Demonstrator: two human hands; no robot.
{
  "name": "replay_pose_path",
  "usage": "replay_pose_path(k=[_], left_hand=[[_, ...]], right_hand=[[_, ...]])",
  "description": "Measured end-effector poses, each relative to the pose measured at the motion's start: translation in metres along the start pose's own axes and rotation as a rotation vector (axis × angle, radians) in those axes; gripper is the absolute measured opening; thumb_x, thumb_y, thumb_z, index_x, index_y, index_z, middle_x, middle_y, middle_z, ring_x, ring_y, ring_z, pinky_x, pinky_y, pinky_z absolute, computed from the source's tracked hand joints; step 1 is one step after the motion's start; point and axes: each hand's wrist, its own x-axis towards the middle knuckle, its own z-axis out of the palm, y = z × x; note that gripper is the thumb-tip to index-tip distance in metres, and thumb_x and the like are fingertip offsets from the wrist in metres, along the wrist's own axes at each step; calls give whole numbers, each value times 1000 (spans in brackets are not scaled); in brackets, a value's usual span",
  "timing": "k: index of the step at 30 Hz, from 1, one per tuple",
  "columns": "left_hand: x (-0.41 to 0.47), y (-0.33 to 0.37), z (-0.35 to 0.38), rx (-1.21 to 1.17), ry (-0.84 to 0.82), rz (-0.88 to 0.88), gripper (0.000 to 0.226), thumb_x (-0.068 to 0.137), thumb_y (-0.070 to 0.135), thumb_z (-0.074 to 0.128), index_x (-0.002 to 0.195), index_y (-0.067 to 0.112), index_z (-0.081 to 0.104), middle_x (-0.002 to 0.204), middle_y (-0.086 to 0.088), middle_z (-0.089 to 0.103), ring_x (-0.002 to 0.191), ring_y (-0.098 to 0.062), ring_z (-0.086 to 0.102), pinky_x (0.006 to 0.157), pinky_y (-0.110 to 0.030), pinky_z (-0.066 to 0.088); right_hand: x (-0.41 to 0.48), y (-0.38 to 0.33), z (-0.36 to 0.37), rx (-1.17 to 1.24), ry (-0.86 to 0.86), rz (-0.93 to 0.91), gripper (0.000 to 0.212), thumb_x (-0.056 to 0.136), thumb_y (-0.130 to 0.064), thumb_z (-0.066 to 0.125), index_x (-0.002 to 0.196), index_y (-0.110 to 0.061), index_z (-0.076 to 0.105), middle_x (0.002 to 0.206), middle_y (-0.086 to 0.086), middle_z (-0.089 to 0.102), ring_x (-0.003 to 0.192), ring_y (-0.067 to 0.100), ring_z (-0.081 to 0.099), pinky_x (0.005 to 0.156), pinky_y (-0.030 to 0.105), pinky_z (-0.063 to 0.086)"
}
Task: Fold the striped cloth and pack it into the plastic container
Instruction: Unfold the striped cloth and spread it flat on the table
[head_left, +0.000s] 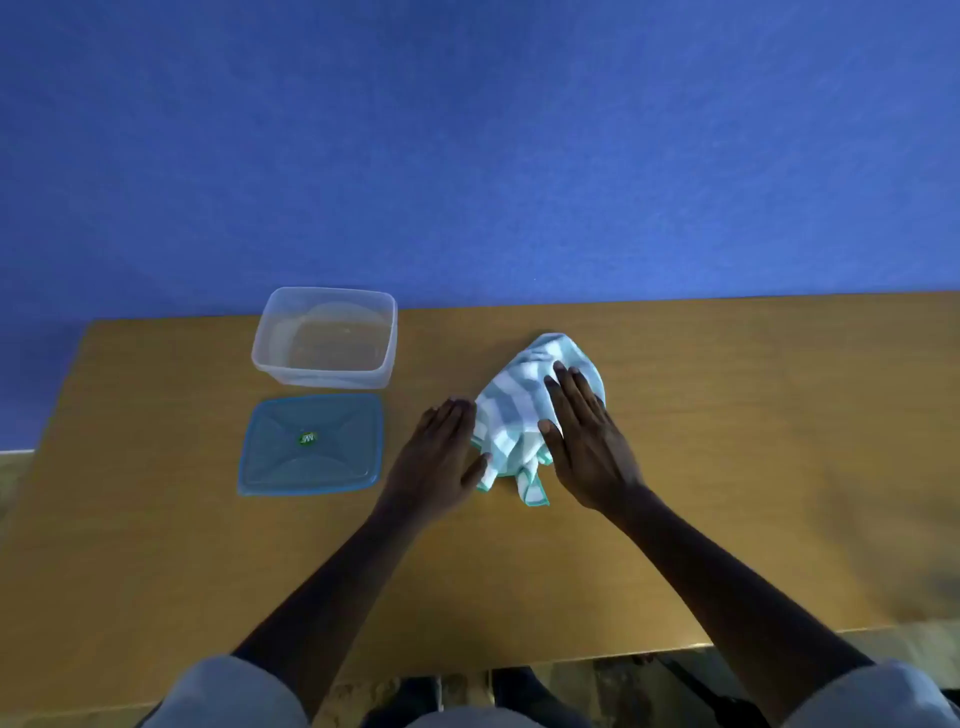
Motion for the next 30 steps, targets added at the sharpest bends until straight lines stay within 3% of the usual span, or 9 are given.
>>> replay_pose_path(k=[2,5,9,15,19,23,30], left_hand=[[-2,4,5,-17,-28,2,62,89,48,55,127,0,59,121,-16,67,113,-33,64,106,-41,45],[-6,15,16,-11,-99,-72,70,78,57,64,125,5,61,99,-12,75,91,-30,71,93,-37,53],[-4,25,20,-31,-170,-184,79,71,62,71,130,11,56,91,-9,75,84,-32,71,66,-35,56],[1,31,29,-51,-132,-218,52,87,45,62,129,16,51,95,-7,74,83,-31,73,67,-37,55],[5,29,24,-91,-137,-212,27,87,32,57,111,20,57,87,-5,72,79,-32,71,65,-37,53],[14,21,10,-221,-42,-204,19,85,26,56,100,19,62,79,-7,70,75,-35,68,63,-37,52],[39,-1,-44,-452,214,-94,26,88,24,68,113,21,68,88,0,77,79,-24,72,69,-26,51]], right_hand=[[-4,3,6,8,-38,70,63,106,-45,27,155,-6,30,165,13,25,154,25,19,120,40,33],[-12,9,19,-26,-93,126,62,102,-39,47,153,-5,35,163,12,30,151,28,29,107,41,47],[-12,14,26,-53,-162,195,66,94,-34,62,150,-6,39,158,12,39,146,29,39,95,42,55],[-7,11,35,-44,-79,285,42,86,-22,72,124,-10,57,112,9,70,102,32,67,71,40,58],[-1,13,32,-58,-56,324,20,88,-14,65,108,-11,68,102,6,74,92,32,70,66,37,56],[4,16,19,-37,38,305,14,84,-7,67,96,-11,74,92,6,76,85,33,70,60,37,57],[25,19,-23,20,277,187,20,77,1,75,94,-10,77,87,7,77,76,31,72,57,35,57]])
